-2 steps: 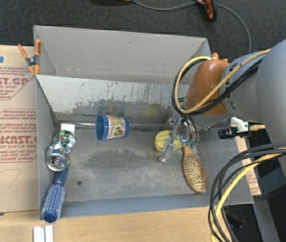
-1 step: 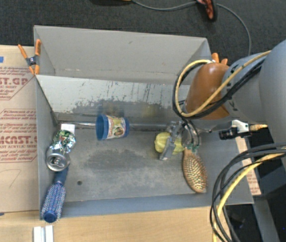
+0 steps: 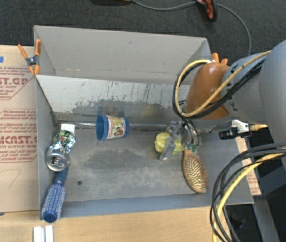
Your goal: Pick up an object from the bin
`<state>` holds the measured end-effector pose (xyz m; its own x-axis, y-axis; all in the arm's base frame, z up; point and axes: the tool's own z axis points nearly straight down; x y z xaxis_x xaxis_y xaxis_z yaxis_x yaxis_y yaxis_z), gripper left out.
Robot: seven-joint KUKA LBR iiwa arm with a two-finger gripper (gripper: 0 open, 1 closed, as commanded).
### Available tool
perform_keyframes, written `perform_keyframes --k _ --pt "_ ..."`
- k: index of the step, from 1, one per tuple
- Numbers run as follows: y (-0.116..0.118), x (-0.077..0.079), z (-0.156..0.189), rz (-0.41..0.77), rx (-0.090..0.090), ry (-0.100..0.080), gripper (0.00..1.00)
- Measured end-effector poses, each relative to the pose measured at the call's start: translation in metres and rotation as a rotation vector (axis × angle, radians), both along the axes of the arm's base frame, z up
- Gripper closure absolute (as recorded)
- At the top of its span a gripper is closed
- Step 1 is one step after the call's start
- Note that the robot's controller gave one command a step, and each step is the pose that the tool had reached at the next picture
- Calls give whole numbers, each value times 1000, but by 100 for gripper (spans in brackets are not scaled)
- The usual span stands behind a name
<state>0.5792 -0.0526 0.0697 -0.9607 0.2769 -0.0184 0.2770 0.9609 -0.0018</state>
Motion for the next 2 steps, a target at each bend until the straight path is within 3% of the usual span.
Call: perform_keyframes --k 1,2 --pt "0 0 12 0 0 0 100" --pt "1 -2 50 0 2 8 100"
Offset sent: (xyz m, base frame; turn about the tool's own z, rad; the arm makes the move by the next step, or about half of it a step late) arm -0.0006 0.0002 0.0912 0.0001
